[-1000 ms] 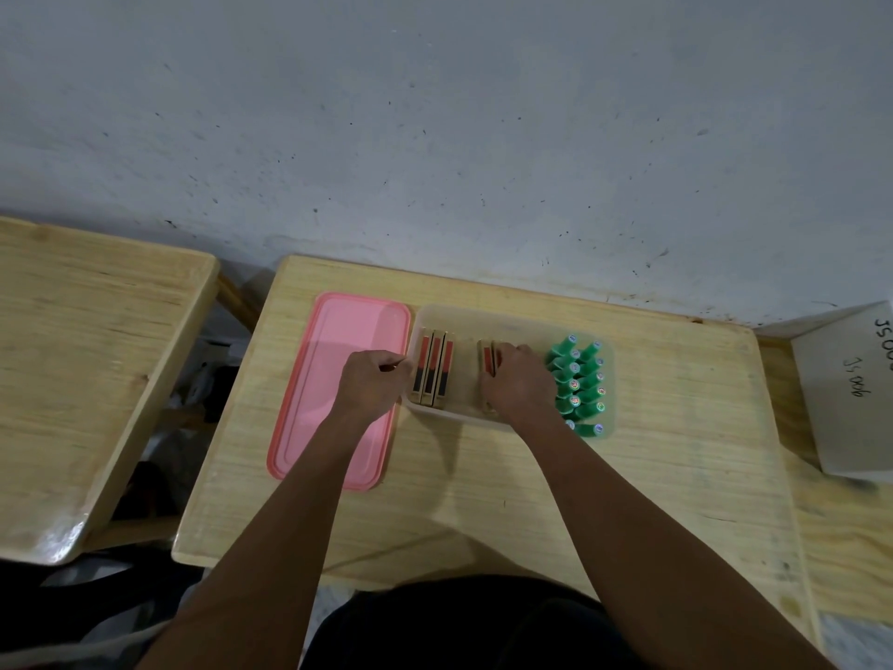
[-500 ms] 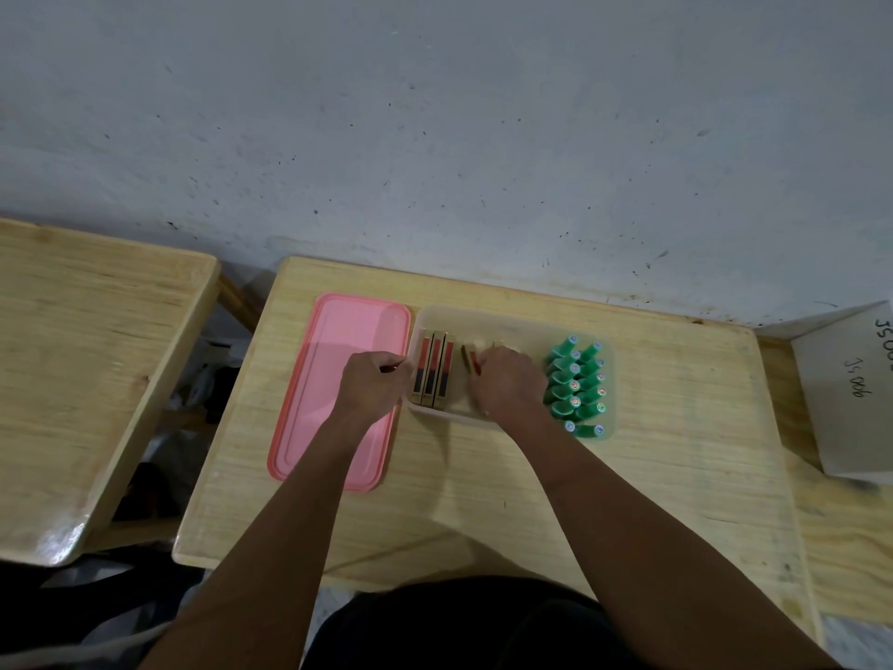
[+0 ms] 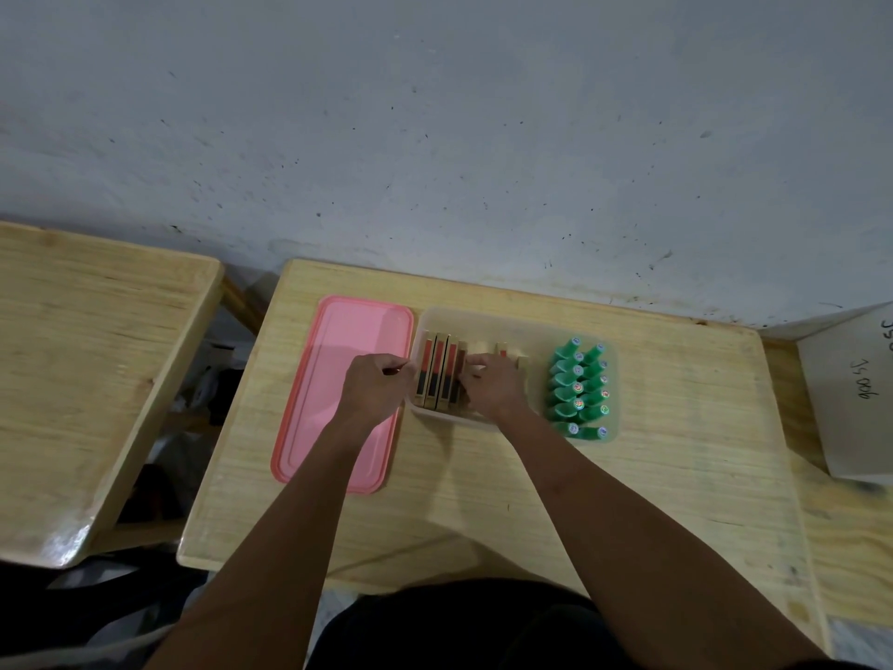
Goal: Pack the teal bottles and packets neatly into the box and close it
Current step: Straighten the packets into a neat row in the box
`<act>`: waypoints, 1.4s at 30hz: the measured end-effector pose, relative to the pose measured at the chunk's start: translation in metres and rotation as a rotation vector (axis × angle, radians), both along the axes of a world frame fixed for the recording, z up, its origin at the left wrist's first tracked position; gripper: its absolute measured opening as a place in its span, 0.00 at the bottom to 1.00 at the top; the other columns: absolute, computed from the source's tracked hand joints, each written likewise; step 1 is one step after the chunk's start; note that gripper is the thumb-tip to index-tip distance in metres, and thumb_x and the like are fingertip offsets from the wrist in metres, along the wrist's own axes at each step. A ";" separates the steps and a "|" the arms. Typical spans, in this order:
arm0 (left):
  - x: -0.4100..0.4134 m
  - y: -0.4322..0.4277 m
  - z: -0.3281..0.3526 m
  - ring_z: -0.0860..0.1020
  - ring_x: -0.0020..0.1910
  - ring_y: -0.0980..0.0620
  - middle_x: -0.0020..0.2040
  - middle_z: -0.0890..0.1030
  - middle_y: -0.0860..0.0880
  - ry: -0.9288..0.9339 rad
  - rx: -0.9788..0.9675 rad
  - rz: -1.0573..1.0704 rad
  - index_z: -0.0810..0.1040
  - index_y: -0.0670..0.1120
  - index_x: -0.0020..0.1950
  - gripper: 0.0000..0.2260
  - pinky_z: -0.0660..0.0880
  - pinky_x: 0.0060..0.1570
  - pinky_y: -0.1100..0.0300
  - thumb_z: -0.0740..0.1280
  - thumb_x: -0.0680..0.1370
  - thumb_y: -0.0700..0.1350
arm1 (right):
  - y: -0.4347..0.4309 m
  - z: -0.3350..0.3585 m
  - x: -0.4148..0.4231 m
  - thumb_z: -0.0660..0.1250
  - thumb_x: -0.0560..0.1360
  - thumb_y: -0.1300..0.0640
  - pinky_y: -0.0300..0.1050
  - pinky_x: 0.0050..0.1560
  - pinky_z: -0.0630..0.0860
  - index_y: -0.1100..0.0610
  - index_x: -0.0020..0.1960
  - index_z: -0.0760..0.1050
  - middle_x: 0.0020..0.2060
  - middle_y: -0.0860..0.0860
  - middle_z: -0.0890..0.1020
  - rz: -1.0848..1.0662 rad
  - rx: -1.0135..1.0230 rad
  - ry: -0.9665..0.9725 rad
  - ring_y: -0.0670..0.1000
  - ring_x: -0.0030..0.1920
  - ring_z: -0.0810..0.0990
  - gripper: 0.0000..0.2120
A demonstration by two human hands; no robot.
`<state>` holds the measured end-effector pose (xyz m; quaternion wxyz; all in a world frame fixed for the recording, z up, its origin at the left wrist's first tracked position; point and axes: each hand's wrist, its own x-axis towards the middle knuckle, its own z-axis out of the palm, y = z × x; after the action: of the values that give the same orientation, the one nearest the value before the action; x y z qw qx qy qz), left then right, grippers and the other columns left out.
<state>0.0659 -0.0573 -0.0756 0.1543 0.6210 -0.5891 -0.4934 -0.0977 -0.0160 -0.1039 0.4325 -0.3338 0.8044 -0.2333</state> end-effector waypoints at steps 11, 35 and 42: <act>0.000 0.000 0.000 0.81 0.47 0.49 0.52 0.83 0.45 0.017 0.007 0.016 0.80 0.41 0.58 0.12 0.79 0.54 0.52 0.67 0.77 0.44 | 0.011 0.011 -0.030 0.63 0.75 0.47 0.51 0.53 0.76 0.55 0.57 0.78 0.54 0.54 0.79 0.170 0.133 0.660 0.56 0.57 0.77 0.16; -0.002 0.002 0.002 0.80 0.37 0.55 0.44 0.81 0.49 0.017 -0.022 0.005 0.80 0.40 0.58 0.11 0.76 0.38 0.66 0.66 0.78 0.43 | 0.005 0.013 -0.002 0.64 0.79 0.57 0.34 0.43 0.74 0.57 0.59 0.82 0.52 0.53 0.85 0.031 -0.051 0.115 0.49 0.45 0.81 0.13; -0.002 0.002 0.001 0.81 0.39 0.53 0.47 0.83 0.46 0.019 -0.023 0.007 0.80 0.39 0.58 0.12 0.78 0.43 0.62 0.66 0.78 0.43 | 0.005 0.011 -0.007 0.63 0.79 0.54 0.41 0.43 0.75 0.54 0.58 0.83 0.48 0.51 0.86 0.116 -0.027 0.136 0.48 0.38 0.80 0.12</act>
<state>0.0639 -0.0558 -0.0748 0.1685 0.6168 -0.5910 -0.4919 -0.1047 -0.0110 -0.0925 0.3851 -0.4007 0.8081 -0.1955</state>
